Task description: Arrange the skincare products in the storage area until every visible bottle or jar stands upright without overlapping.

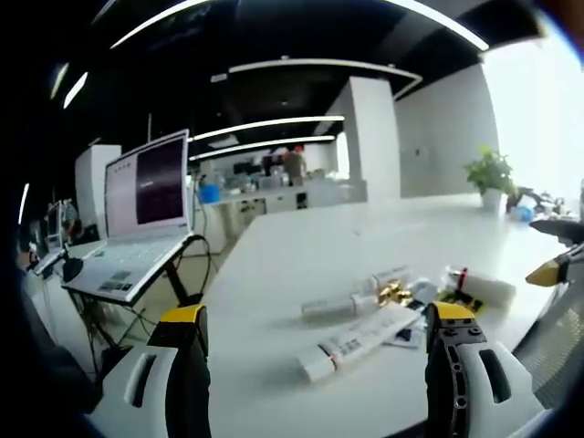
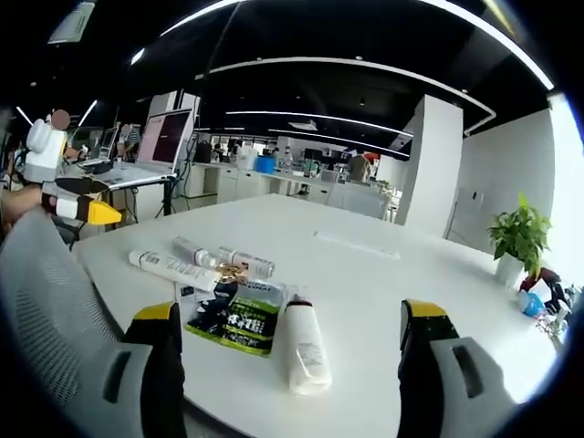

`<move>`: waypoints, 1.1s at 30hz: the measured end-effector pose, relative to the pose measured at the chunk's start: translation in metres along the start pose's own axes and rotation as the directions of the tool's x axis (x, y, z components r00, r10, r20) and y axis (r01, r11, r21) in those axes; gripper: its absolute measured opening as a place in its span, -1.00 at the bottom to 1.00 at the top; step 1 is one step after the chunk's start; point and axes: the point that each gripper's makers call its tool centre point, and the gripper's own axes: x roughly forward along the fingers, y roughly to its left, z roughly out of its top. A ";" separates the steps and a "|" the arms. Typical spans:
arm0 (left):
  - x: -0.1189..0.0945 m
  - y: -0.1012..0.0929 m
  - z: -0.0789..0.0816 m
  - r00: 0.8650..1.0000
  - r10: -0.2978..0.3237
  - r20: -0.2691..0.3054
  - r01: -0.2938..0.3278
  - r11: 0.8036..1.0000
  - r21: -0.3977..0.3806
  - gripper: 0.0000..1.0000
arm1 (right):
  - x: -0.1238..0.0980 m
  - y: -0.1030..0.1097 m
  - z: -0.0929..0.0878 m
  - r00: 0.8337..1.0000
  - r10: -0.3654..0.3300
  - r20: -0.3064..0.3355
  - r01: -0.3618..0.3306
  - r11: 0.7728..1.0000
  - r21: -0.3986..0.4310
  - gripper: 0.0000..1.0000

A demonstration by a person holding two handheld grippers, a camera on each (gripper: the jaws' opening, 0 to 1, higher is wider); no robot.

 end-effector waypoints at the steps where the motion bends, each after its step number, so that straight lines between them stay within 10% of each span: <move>1: 0.000 0.001 0.000 1.000 0.003 0.001 -0.003 1.000 0.000 0.94 | 0.000 0.000 0.000 1.000 0.000 0.000 0.000 1.000 -0.001 0.99; 23: 0.000 -0.006 -0.003 0.999 -0.049 -0.018 0.050 0.998 0.029 0.94 | -0.003 -0.002 0.006 1.000 -0.024 0.018 0.024 0.999 -0.039 0.99; 33: 0.000 -0.010 -0.005 0.997 -0.066 -0.034 0.068 0.996 0.066 0.94 | -0.001 -0.007 -0.001 0.997 -0.002 -0.078 0.000 1.000 -0.026 0.99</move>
